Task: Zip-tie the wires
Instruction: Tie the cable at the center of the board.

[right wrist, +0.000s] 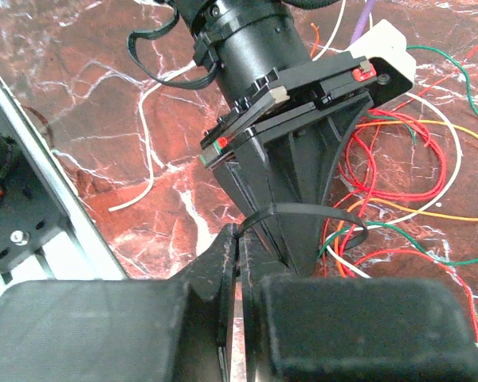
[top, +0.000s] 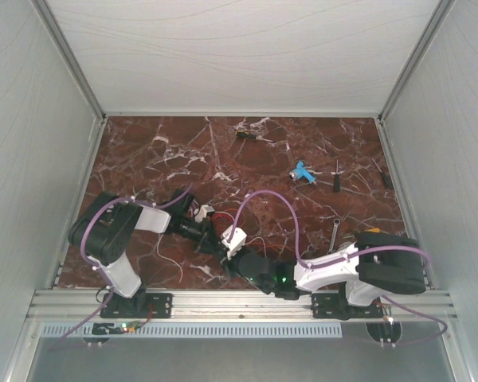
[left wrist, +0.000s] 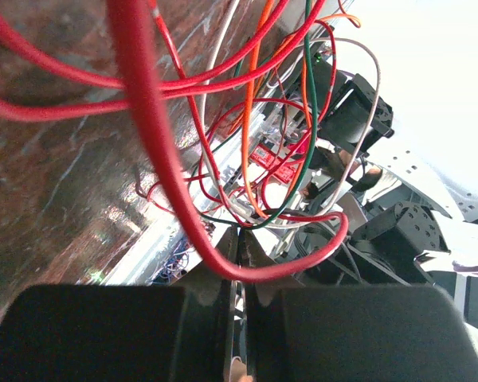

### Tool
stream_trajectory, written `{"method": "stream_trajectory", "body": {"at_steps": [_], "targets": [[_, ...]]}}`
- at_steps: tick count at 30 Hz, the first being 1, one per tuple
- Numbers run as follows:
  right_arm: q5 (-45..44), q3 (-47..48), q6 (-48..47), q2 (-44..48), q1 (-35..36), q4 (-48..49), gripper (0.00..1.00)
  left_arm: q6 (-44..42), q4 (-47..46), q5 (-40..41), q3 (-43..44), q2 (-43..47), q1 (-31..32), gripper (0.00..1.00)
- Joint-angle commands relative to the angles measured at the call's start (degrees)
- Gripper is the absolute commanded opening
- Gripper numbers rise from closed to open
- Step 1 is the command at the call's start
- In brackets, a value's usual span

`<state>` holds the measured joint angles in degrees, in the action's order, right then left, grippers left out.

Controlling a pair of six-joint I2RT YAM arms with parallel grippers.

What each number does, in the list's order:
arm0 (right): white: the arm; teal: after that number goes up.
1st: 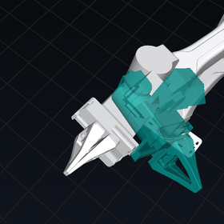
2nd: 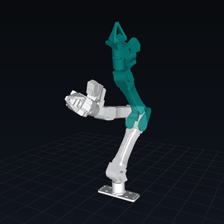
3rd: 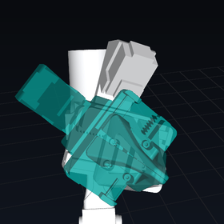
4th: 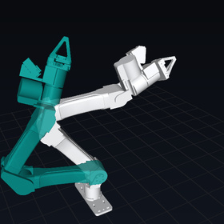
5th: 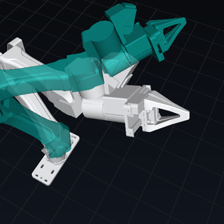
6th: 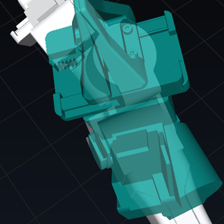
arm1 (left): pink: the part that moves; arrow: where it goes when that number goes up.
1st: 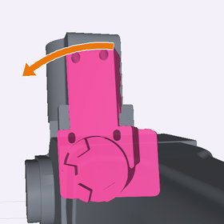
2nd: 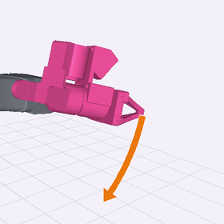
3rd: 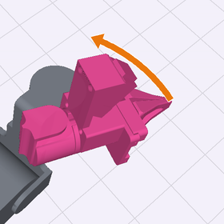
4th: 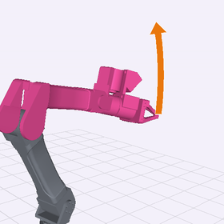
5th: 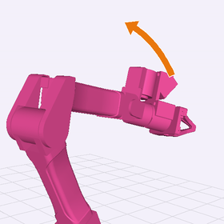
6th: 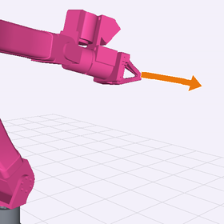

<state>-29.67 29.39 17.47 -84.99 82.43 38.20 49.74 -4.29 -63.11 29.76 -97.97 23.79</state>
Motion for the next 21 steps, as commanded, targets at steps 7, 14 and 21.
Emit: {"method": "stream_trajectory", "body": {"at_steps": [7, 14, 21], "targets": [[-2.91, -0.09, -2.67, -1.01, -0.49, 3.29, 0.0, 1.88, 1.12, -0.85, -0.4, -0.39, 0.38, 0.0], [-1.46, -1.35, -1.06, -0.54, -1.95, 4.65, 0.0, 2.32, 0.0, -1.48, -1.23, -0.12, 0.38, 0.04], [-1.15, -1.43, -1.12, -0.63, -2.11, 5.13, 0.0, 2.44, -0.6, -1.97, -1.76, 0.09, 0.4, 0.12]]}}
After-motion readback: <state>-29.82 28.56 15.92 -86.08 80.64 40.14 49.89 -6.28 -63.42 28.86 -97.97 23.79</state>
